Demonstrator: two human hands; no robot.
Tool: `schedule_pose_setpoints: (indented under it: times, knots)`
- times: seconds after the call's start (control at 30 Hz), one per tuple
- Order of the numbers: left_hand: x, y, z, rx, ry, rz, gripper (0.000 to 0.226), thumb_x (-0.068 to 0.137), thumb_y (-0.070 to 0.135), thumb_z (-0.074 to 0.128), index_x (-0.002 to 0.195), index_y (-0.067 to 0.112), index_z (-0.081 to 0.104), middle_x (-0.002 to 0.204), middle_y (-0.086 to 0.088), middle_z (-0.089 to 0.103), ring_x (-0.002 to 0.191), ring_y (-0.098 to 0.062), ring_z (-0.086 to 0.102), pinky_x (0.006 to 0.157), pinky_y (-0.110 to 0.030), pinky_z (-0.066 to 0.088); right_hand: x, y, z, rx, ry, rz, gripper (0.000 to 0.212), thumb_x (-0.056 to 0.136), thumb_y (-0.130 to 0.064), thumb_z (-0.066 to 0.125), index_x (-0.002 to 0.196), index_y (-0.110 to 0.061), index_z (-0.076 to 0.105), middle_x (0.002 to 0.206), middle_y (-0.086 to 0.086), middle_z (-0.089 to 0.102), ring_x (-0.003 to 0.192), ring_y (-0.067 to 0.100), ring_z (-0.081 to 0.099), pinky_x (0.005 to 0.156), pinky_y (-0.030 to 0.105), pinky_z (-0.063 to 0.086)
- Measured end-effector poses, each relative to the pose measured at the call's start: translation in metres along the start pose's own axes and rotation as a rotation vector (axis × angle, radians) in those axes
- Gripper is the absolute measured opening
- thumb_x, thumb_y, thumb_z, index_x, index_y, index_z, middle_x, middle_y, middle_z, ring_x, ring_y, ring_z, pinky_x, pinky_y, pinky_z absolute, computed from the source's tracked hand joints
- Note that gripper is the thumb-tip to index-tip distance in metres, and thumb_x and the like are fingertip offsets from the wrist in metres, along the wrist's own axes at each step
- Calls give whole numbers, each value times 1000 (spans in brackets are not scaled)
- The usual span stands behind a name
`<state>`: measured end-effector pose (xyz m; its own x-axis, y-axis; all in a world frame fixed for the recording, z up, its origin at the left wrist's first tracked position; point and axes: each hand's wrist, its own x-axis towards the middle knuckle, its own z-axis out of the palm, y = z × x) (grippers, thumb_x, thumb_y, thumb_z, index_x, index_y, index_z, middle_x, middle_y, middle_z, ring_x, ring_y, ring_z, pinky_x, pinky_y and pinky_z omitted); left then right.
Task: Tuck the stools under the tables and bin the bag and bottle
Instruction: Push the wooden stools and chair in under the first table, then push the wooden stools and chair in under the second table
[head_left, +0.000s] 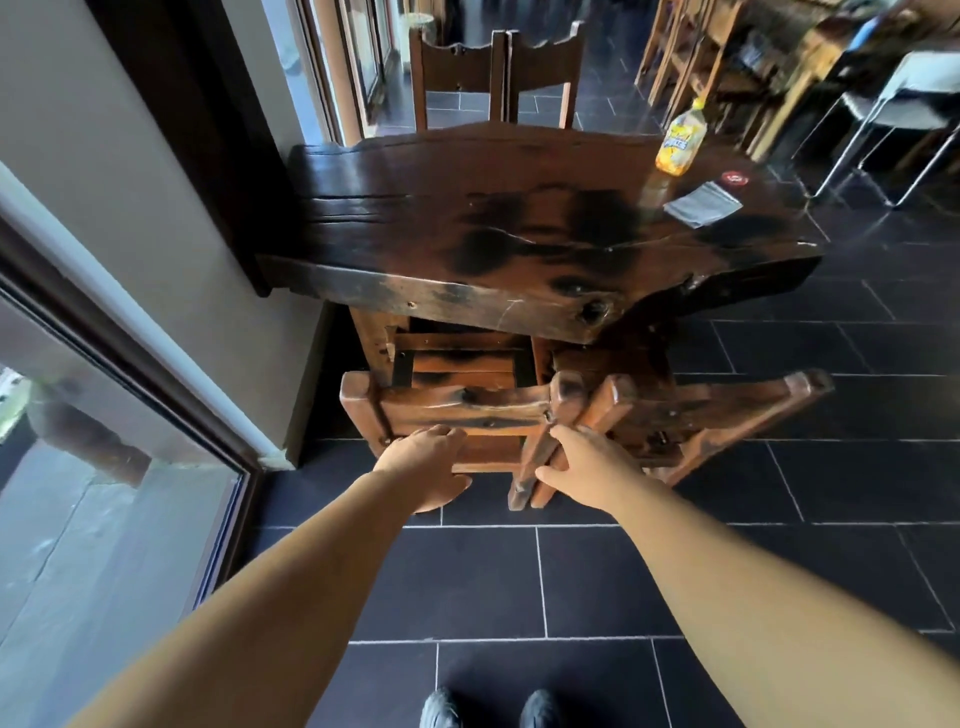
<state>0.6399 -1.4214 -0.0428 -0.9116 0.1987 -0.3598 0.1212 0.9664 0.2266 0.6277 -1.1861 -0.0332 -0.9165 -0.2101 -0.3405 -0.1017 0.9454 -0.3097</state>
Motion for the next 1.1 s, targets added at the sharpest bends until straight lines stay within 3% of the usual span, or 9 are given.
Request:
schedule_pose_setpoints:
  times: [0.3, 0.43, 0.6, 0.9, 1.1]
  knots:
    - [23, 107, -5, 41, -69, 126, 55, 92, 34, 57, 144, 23, 41, 142, -5, 53, 125, -29, 54, 99, -40, 48, -46, 80, -22, 62, 25, 105, 50, 86, -51, 62, 125, -21, 54, 130, 4, 59, 116, 29, 58, 92, 43, 51]
    - [61, 180, -3, 116, -89, 187, 50, 88, 48, 59, 130, 23, 49, 128, -4, 61, 113, -29, 59, 90, -40, 51, -63, 156, -43, 92, 39, 194, 51, 86, -51, 61, 124, -18, 53, 126, 4, 57, 115, 29, 58, 88, 40, 50]
    - [107, 304, 6, 114, -91, 280, 72, 91, 47, 59, 153, 27, 29, 148, -6, 48, 132, -29, 50, 103, -38, 46, -88, 278, -78, 113, 62, 254, 37, 85, -46, 63, 111, -20, 58, 111, -2, 63, 105, 25, 62, 84, 40, 52]
    - [193, 499, 2, 206, -122, 385, 59, 89, 47, 61, 141, 23, 44, 134, -1, 55, 118, -27, 57, 98, -43, 49, -124, 465, -141, 112, 115, 401, 61, 89, -51, 60, 139, -18, 47, 132, 5, 54, 118, 27, 57, 94, 42, 49]
    - [247, 578, 2, 200, -118, 431, 64, 92, 45, 60, 147, 19, 39, 142, -3, 48, 130, -27, 49, 105, -41, 44, -97, 543, -179, 115, 152, 415, 54, 88, -50, 60, 129, -17, 50, 119, 4, 56, 104, 25, 59, 83, 37, 49]
